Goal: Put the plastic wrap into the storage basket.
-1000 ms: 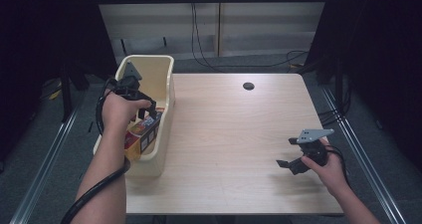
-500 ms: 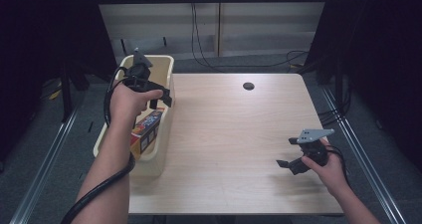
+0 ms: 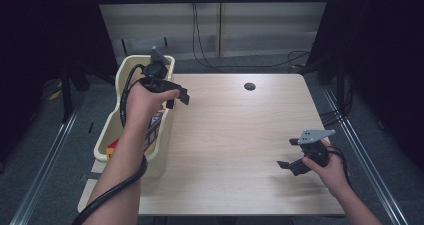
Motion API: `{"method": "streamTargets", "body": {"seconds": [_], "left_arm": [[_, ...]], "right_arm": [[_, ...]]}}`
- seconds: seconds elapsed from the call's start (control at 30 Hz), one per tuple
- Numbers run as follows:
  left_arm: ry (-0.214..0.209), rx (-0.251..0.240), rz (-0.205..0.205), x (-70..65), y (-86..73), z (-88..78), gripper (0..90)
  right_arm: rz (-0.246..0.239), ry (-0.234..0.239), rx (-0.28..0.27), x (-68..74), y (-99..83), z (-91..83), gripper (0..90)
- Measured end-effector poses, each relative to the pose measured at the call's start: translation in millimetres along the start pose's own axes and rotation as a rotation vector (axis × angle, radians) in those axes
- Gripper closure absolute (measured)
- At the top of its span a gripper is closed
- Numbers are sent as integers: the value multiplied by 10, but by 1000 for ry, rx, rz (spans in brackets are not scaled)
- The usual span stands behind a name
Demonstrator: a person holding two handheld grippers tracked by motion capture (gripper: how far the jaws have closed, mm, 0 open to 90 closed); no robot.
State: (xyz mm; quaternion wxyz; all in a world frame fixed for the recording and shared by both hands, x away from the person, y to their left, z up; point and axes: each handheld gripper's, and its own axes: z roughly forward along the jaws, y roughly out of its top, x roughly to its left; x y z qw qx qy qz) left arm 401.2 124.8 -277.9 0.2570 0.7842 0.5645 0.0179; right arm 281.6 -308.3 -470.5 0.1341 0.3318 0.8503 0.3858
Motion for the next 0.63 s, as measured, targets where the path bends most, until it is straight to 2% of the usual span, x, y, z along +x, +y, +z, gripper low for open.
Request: {"method": "streamTargets", "body": {"seconds": [0.1,0.13,0.3,0.63], "left_arm": [[-22,-12,20,-63,-9,49,124],[-23,-4,38,-88,-12,72,124],[-40,-3,73,-196,-23,168,123],[-89,-33,106,-334,-52,308,123]], "right_arm": [[-1,-1,5,2,1,3,28],[0,0,5,2,1,4,28],[-4,0,1,4,1,11,28],[-6,-3,9,5,-3,18,28]]}}
